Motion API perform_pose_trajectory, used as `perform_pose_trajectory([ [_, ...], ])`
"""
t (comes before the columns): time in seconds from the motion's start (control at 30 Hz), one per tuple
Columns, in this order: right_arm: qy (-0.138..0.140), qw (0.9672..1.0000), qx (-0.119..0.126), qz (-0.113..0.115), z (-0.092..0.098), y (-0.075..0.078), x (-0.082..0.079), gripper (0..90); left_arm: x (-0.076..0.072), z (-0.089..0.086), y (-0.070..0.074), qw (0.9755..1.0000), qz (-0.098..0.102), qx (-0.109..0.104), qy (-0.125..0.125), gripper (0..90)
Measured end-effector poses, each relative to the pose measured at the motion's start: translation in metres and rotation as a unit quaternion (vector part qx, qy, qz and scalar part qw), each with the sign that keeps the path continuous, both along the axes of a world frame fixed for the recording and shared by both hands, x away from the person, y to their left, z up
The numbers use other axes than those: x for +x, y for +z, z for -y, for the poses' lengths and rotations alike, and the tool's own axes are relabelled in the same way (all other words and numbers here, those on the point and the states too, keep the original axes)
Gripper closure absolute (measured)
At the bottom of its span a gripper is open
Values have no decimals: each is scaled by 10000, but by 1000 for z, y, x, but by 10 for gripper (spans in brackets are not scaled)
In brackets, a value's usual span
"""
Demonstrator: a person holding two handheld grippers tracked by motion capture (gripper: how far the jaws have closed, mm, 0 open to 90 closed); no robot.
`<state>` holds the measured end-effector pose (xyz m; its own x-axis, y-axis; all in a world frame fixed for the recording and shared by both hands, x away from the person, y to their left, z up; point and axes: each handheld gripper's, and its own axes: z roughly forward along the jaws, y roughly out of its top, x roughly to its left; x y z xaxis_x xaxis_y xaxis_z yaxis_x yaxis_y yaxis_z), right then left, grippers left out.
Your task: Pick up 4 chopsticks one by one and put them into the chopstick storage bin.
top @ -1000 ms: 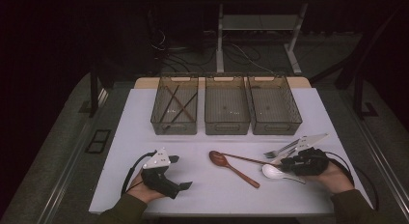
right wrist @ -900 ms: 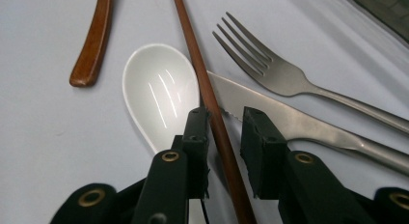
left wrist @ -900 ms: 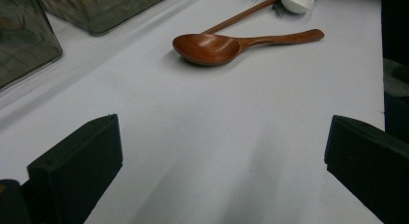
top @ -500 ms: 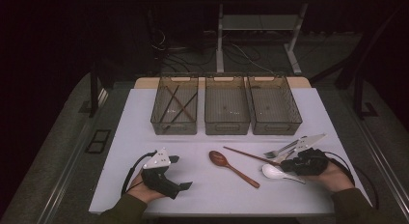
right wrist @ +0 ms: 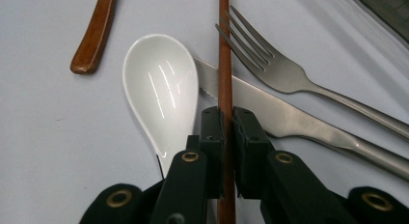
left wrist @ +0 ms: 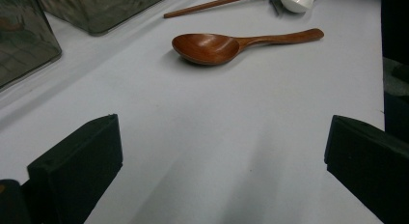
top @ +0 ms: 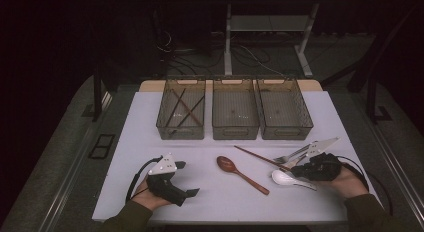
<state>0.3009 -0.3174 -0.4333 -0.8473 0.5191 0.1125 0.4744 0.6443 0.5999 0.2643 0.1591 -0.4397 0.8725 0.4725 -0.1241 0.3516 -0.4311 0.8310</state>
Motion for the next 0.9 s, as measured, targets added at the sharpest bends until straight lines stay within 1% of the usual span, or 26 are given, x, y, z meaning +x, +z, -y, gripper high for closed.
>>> perform_pose_trajectory([
  [0.23,85,9999,134,49,-1,7,-3,837,0,0,0,10000,-2,15,-5,0],
  [0.33,101,9995,266,131,-1,12,-5,837,0,0,0,10000,-6,13,3,0],
  [0.43,81,9989,374,255,-2,18,-7,837,0,0,0,10000,-5,19,-5,0],
  [0.53,36,9984,481,304,-2,21,-8,837,0,0,0,10000,-4,21,-1,0],
  [0.67,17,9980,514,359,-3,24,-8,837,-1,0,0,10000,-5,7,22,0],
  [0.77,-20,9977,564,374,-4,26,-8,837,0,0,0,10000,0,34,9,0],
  [0.9,-69,9969,690,381,-5,28,-8,837,0,0,0,10000,-6,26,9,0],
])
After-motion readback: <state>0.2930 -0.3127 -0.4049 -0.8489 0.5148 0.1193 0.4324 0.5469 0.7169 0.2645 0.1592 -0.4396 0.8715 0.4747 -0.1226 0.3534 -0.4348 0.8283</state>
